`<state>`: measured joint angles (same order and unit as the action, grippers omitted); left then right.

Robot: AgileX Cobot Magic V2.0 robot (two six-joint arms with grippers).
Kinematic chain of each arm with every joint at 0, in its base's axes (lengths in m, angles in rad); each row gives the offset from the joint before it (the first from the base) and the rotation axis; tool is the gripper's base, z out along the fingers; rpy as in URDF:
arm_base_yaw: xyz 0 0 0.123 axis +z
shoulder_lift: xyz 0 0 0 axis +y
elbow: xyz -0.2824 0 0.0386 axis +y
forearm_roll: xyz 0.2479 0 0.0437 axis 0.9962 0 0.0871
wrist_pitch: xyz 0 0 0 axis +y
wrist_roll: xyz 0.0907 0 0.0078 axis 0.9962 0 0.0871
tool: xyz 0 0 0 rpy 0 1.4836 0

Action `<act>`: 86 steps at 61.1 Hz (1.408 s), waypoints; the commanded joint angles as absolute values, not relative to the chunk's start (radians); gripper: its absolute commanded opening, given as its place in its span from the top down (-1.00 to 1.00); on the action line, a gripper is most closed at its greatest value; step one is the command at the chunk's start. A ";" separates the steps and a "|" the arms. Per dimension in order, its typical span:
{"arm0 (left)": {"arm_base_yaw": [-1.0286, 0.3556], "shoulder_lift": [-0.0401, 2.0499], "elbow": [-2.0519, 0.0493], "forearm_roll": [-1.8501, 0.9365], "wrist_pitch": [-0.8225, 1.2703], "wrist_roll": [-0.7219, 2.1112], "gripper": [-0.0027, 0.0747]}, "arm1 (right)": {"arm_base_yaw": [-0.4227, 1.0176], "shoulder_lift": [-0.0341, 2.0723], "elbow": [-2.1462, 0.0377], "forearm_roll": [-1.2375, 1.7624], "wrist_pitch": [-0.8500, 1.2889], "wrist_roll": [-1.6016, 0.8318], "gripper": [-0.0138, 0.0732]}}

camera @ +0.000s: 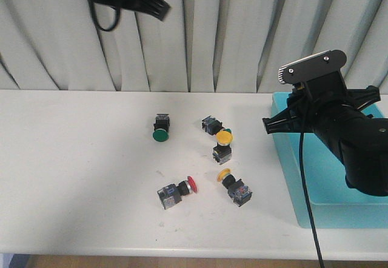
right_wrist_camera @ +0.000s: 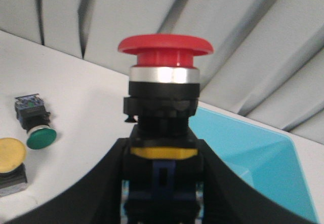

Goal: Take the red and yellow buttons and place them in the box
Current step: 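Carry the red button into the blue box with the right gripper and release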

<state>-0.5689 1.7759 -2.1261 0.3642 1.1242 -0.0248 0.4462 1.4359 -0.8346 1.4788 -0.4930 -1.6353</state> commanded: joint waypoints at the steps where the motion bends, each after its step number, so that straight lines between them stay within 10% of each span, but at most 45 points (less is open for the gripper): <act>1: -0.567 1.728 -2.157 0.482 1.120 -0.080 0.95 | 0.425 1.400 -0.862 1.457 -0.509 -1.652 0.69; 24: -0.566 1.729 -2.151 0.482 1.141 -0.080 0.95 | -0.026 1.496 -0.862 1.635 0.000 -1.637 0.68; 56: -0.566 1.729 -2.005 0.465 1.119 -0.080 0.95 | -0.045 1.856 -0.920 1.627 0.029 -1.645 0.60; 86: -0.566 1.729 -1.999 0.465 1.101 -0.132 0.93 | -0.045 1.869 -0.932 1.567 0.069 -1.652 -0.42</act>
<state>-0.5661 1.7743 -1.9752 0.4432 1.1554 -0.1110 -0.0397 1.9093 -0.9135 1.5917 0.0687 -1.6343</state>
